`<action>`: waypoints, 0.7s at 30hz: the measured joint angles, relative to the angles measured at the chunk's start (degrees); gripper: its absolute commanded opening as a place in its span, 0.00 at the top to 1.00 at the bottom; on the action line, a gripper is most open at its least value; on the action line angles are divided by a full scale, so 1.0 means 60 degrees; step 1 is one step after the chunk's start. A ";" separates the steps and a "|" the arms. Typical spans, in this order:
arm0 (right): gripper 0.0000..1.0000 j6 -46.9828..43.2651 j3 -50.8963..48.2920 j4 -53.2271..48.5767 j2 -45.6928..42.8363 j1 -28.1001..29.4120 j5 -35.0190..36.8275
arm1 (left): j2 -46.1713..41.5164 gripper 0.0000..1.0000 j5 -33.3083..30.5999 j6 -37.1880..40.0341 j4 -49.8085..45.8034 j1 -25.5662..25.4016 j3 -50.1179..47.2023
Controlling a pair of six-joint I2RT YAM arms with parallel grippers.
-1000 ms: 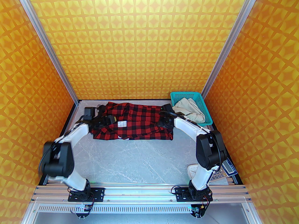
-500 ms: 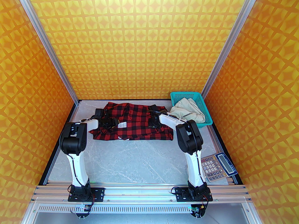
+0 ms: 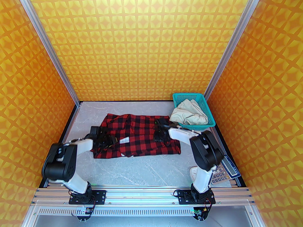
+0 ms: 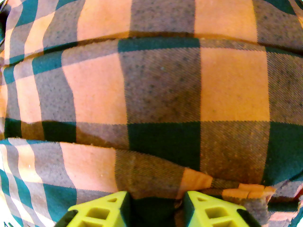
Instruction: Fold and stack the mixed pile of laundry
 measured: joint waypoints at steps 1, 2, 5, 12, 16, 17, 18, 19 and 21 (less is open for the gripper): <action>0.57 0.0058 -0.0270 0.0109 -0.0200 0.0069 0.0000 | -0.0222 0.64 -0.0022 -0.0033 -0.0066 0.0000 -0.0197; 0.57 0.0113 -0.0492 0.0219 -0.0353 0.0127 0.0007 | -0.0423 0.64 -0.0062 -0.0066 -0.0124 0.0000 -0.0357; 0.57 0.0229 -0.0987 0.0492 -0.0729 0.0237 0.0004 | -0.1147 0.64 -0.0211 -0.0131 -0.0525 0.0000 -0.0747; 0.54 0.0280 -0.0856 -0.0688 -0.1279 0.0266 0.0044 | -0.2102 0.63 -0.0506 0.0255 -0.2142 -0.0244 0.0532; 0.54 0.0160 0.0127 -0.1206 -0.1202 0.0266 0.0069 | -0.1628 0.63 -0.0521 0.0605 -0.2084 -0.0659 0.1883; 0.54 0.0106 0.0448 -0.1260 -0.1075 0.0266 0.0055 | -0.1424 0.64 -0.0521 0.0634 -0.2018 -0.0739 0.2055; 0.54 0.0051 0.0812 -0.1253 -0.0874 0.0266 0.0036 | -0.1060 0.64 -0.0521 0.0652 -0.1894 -0.0860 0.2237; 0.54 -0.0015 0.1184 -0.1239 -0.0616 0.0266 0.0033 | -0.0619 0.64 -0.0525 0.0663 -0.1749 -0.0987 0.2379; 0.54 -0.0124 0.1694 -0.1202 -0.0127 0.0266 0.0029 | 0.0175 0.65 -0.0532 0.0663 -0.1497 -0.1202 0.2532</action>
